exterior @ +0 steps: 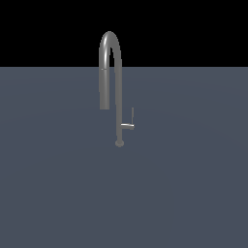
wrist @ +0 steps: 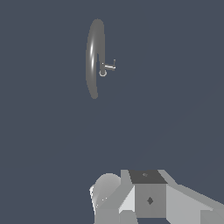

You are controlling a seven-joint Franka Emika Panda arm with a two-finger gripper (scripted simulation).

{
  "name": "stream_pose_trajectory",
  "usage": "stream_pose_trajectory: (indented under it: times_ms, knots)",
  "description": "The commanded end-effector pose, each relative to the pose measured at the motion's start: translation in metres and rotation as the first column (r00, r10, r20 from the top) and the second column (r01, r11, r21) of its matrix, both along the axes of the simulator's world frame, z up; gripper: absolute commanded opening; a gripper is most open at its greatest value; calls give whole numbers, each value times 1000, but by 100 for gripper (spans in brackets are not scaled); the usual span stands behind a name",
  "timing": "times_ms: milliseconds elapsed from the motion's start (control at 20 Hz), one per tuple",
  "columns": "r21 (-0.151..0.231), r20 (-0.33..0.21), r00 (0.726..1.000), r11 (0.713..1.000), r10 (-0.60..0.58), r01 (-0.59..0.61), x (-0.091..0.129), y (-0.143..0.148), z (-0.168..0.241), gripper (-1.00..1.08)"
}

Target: Turn on the faucet by rotating a designated handle.

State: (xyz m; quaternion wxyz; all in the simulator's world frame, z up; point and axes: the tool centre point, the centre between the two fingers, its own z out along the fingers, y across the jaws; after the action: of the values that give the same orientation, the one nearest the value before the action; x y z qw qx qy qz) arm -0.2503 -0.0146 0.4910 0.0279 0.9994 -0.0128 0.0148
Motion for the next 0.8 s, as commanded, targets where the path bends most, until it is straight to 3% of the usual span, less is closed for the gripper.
stream_pose_trajectory:
  times_ms: [0,350,750]
  knots:
    - [0,0,1000,1000,0,0,0,0,0,-100]
    - [19,-16,1000,1000,-19,19,7,0,-2,-100]
    - [87,-76,993,992,-86,93,31,0,-9,-100]
